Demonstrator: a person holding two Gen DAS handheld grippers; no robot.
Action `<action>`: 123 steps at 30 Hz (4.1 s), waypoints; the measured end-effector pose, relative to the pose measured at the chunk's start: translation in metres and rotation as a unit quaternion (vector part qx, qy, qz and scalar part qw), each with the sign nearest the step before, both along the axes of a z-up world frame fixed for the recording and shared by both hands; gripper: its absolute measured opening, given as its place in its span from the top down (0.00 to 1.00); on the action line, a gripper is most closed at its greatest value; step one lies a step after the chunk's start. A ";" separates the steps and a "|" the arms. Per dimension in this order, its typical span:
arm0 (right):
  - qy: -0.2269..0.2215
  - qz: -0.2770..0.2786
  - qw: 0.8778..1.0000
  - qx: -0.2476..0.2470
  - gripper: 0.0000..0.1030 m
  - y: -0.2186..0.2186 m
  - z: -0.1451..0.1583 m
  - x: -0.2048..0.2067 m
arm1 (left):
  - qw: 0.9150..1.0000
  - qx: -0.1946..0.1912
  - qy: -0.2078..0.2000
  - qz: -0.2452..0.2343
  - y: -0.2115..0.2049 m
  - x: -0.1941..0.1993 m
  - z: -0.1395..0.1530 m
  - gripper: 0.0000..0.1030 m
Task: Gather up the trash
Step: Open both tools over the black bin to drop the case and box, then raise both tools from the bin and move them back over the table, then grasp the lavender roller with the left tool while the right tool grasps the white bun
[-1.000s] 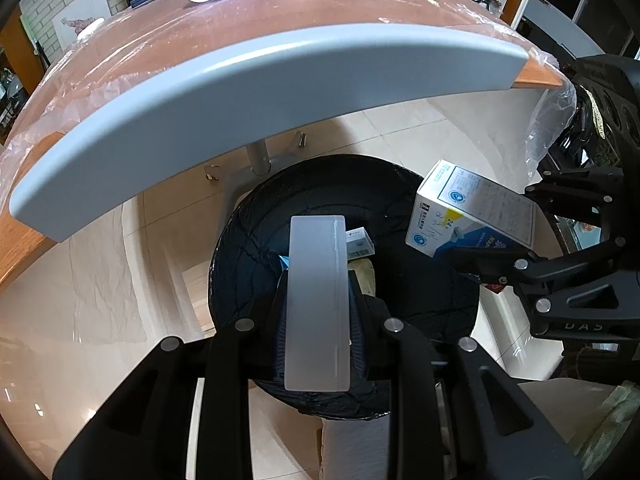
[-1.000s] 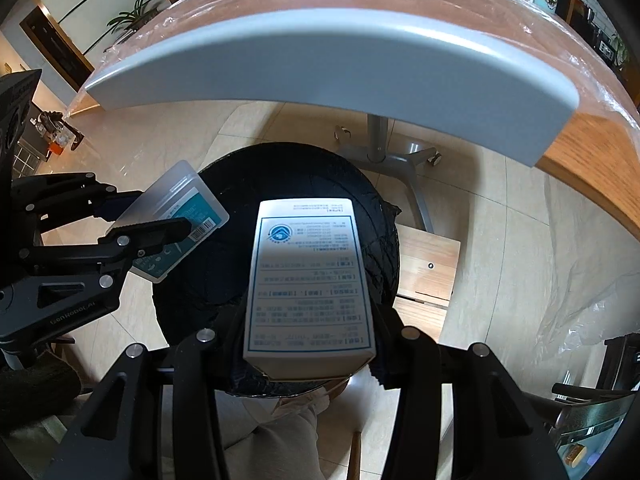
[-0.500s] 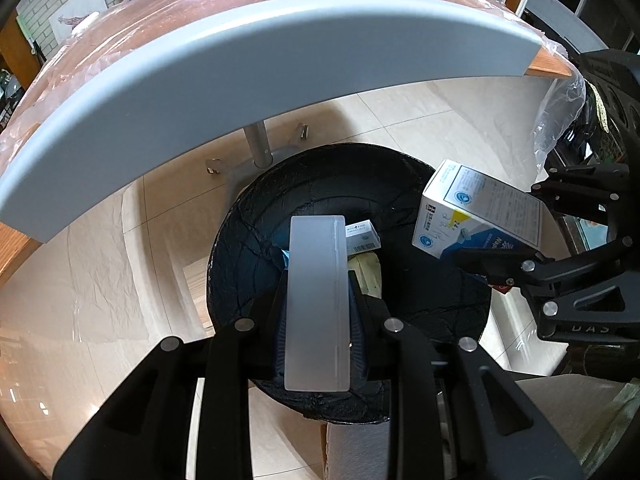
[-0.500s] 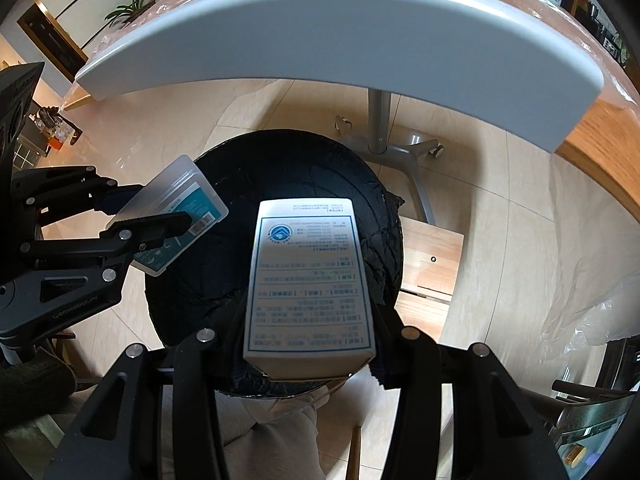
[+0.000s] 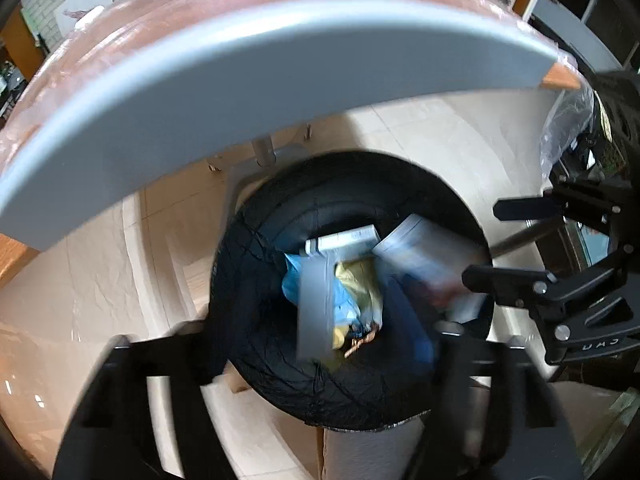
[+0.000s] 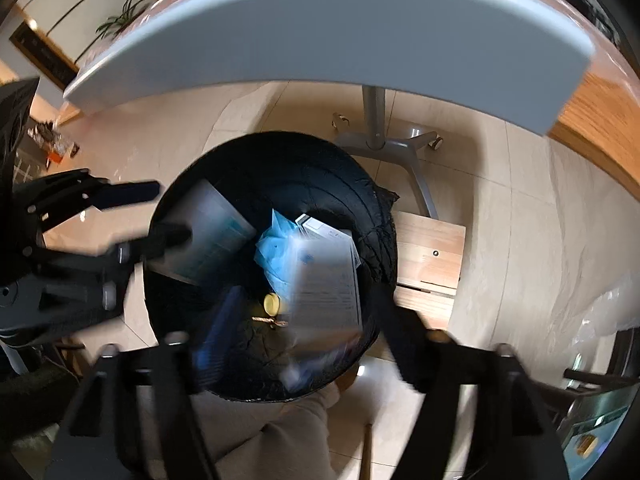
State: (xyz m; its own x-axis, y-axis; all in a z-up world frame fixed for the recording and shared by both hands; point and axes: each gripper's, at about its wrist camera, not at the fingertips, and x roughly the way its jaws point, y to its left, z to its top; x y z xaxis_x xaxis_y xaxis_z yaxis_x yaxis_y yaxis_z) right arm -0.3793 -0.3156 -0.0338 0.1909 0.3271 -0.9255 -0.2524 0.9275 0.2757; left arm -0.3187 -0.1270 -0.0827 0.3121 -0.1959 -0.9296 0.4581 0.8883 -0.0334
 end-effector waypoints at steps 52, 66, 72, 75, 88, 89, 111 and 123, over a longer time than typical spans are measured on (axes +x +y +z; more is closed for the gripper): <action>-0.229 -0.108 0.967 0.001 0.04 -0.060 0.169 0.107 | 0.978 -0.038 -0.203 0.018 0.009 0.100 0.149 0.02; -0.176 -0.051 0.983 -0.030 0.10 -0.013 0.118 0.215 | 0.988 -0.034 -0.150 0.001 -0.004 0.188 0.116 0.02; -0.154 -0.045 0.986 -0.038 0.13 -0.003 0.100 0.242 | 0.990 -0.025 -0.140 -0.021 -0.012 0.207 0.104 0.02; -0.148 -0.047 0.987 -0.037 0.14 -0.001 0.095 0.251 | 0.990 -0.028 -0.138 -0.026 -0.012 0.215 0.101 0.02; -0.142 -0.043 0.988 -0.047 0.23 0.006 0.087 0.261 | 0.992 -0.041 -0.112 -0.035 -0.010 0.234 0.093 0.17; -0.141 -0.044 0.988 -0.047 0.24 0.005 0.087 0.261 | 0.992 -0.041 -0.110 -0.036 -0.010 0.235 0.092 0.18; -0.128 -0.068 0.989 0.020 0.50 -0.014 0.092 0.244 | 0.994 -0.057 -0.091 -0.015 -0.002 0.222 0.093 0.57; -0.120 -0.077 0.988 0.051 0.50 -0.029 0.103 0.213 | 0.994 -0.069 -0.088 0.008 0.006 0.202 0.099 0.57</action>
State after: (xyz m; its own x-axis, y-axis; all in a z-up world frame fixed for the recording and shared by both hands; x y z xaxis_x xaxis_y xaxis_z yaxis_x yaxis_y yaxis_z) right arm -0.1660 -0.3444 0.0697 0.4558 0.3669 -0.8109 -0.1800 0.9302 0.3197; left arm -0.1162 -0.1214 0.0160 0.4721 -0.3118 -0.8246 0.4536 0.8880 -0.0760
